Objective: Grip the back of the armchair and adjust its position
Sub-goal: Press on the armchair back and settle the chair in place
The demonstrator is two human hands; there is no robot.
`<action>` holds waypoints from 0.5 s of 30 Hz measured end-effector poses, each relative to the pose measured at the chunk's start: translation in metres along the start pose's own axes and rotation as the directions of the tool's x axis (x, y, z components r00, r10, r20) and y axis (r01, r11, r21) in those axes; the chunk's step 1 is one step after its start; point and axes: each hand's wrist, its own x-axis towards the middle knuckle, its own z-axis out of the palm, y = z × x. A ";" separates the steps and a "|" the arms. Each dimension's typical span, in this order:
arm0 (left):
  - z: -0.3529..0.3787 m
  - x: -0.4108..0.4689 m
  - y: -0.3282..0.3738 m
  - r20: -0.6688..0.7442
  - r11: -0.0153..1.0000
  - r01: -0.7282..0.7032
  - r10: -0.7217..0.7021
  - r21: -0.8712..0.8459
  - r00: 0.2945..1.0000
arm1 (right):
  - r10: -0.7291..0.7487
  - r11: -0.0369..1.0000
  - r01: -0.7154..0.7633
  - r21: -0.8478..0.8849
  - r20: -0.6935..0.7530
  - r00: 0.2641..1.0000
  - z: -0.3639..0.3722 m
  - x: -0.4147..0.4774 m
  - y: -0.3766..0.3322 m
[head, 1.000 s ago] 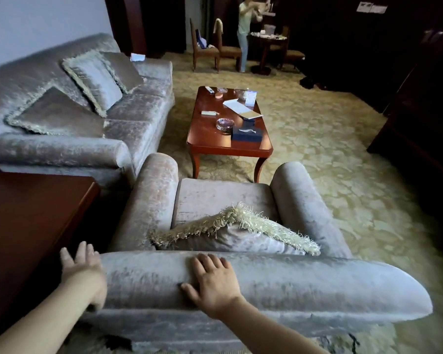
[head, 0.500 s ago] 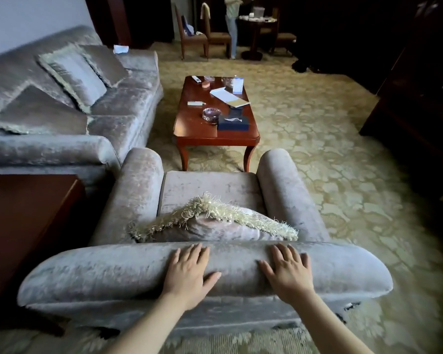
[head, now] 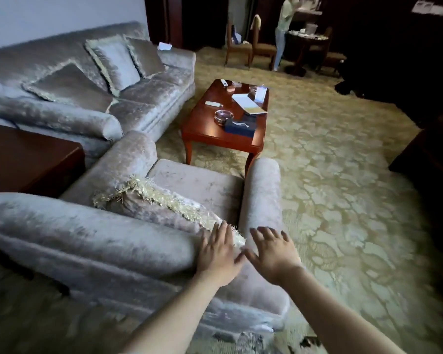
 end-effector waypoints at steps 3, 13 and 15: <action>0.002 0.000 0.033 -0.012 0.992 -0.110 0.111 0.069 0.994 | 0.023 0.999 -0.023 -0.029 0.013 1.000 -0.018 -0.019 0.070; 0.009 -0.001 0.032 -0.152 0.986 -0.164 0.164 0.011 0.975 | -0.217 0.973 0.208 -0.104 -0.082 0.973 -0.073 0.091 0.192; 0.010 0.005 0.027 -0.104 0.990 -0.134 0.137 0.041 0.985 | -0.296 0.950 0.282 -0.133 -0.105 0.949 -0.081 0.134 0.200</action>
